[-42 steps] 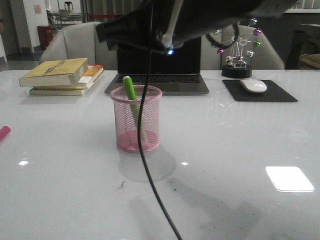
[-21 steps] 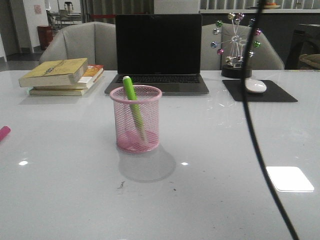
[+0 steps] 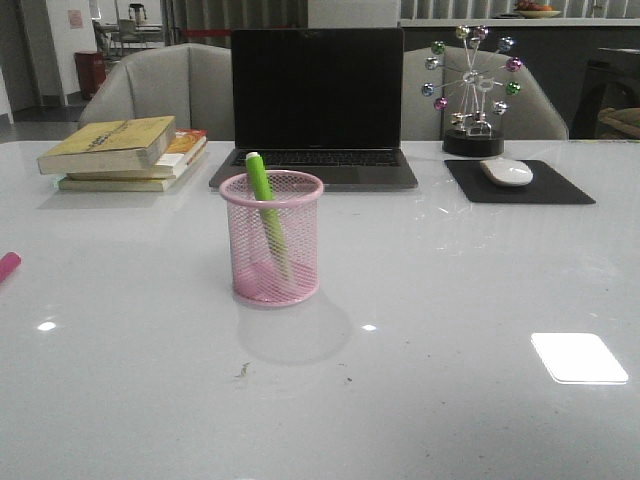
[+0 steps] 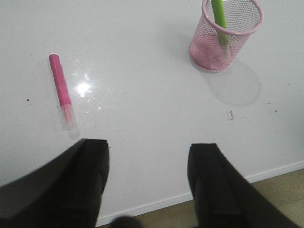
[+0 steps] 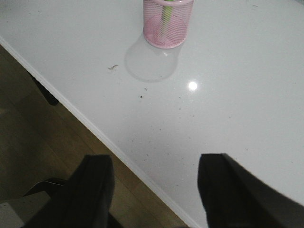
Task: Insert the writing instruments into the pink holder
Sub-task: 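Open the right gripper and withdraw it from the holder, then lower the left gripper onto the pink marker and grasp it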
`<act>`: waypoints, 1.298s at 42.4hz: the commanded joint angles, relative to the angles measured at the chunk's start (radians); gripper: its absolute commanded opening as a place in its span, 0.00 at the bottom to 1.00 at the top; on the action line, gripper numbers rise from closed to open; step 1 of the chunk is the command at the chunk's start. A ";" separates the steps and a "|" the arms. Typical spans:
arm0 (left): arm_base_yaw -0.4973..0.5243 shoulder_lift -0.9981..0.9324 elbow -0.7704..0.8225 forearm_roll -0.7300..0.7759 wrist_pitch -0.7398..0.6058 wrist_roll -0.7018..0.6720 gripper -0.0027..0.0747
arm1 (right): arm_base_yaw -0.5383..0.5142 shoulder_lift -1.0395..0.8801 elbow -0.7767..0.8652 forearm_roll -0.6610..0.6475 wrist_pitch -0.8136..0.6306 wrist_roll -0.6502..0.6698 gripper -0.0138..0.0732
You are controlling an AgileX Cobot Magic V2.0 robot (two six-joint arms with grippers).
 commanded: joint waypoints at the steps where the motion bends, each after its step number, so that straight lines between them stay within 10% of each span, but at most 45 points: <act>1: -0.008 0.002 -0.026 -0.010 -0.071 0.001 0.61 | 0.000 -0.043 -0.020 -0.012 -0.056 -0.010 0.73; 11: -0.008 0.105 -0.026 0.114 -0.071 -0.130 0.87 | 0.000 -0.058 -0.020 -0.012 -0.060 -0.010 0.73; 55: 0.251 1.147 -0.587 0.014 -0.107 -0.040 0.85 | 0.000 -0.058 -0.020 -0.012 -0.060 -0.010 0.73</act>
